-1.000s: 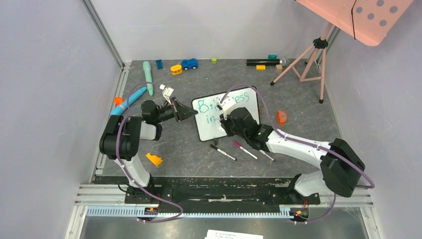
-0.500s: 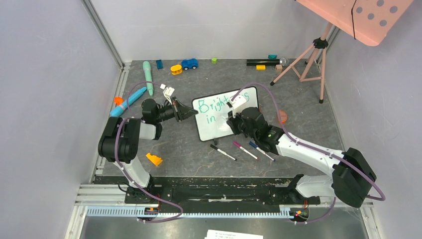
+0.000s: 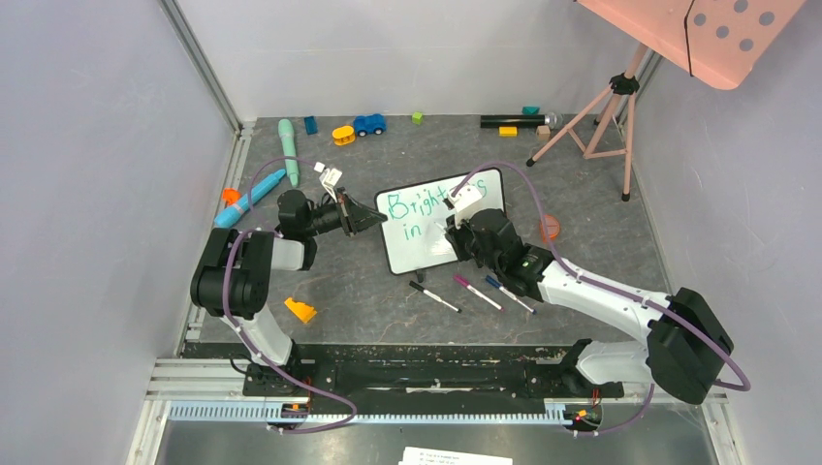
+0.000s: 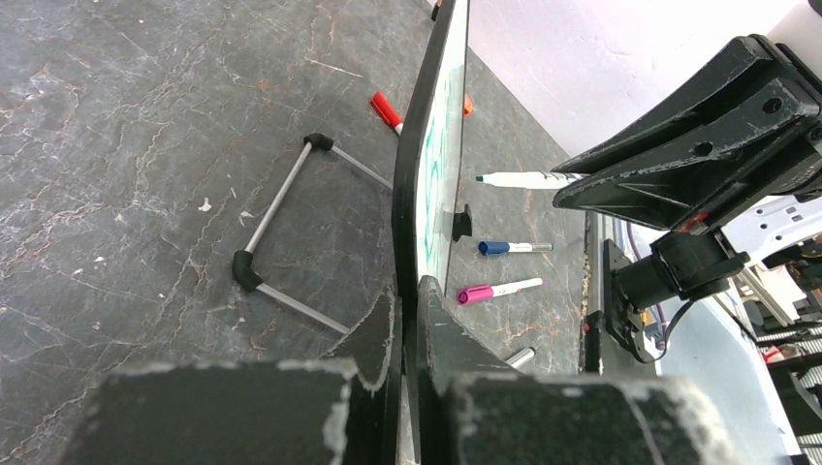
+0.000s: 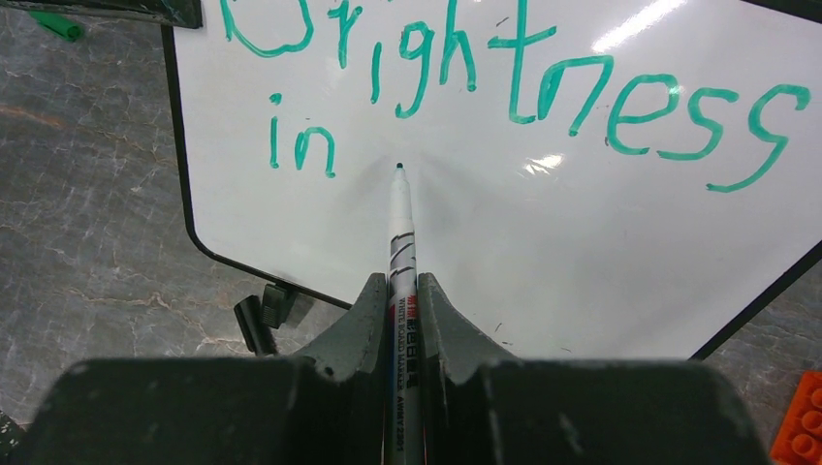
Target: Write a sentence on the whiteboard
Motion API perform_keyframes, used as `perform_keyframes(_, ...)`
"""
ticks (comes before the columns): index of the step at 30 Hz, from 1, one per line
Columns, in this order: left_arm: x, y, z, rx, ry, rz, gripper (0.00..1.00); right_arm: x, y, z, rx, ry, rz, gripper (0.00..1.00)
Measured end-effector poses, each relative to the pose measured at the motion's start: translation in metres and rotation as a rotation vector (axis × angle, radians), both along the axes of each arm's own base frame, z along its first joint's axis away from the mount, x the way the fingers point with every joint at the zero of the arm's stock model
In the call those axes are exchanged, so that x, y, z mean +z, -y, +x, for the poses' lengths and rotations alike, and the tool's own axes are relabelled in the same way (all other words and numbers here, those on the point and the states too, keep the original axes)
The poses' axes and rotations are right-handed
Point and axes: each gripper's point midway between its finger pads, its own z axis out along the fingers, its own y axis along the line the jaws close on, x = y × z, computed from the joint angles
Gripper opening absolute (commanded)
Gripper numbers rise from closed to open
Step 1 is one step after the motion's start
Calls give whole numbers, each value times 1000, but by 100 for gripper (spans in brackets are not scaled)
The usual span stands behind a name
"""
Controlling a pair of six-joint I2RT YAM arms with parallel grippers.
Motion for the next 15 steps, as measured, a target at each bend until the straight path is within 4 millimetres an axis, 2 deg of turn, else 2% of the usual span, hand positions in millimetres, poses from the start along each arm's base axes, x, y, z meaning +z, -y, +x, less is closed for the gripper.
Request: perform_keyframes(15, 0, 1, 0, -2, 1, 0, 2, 1, 5, 3, -11, 20, -24, 0)
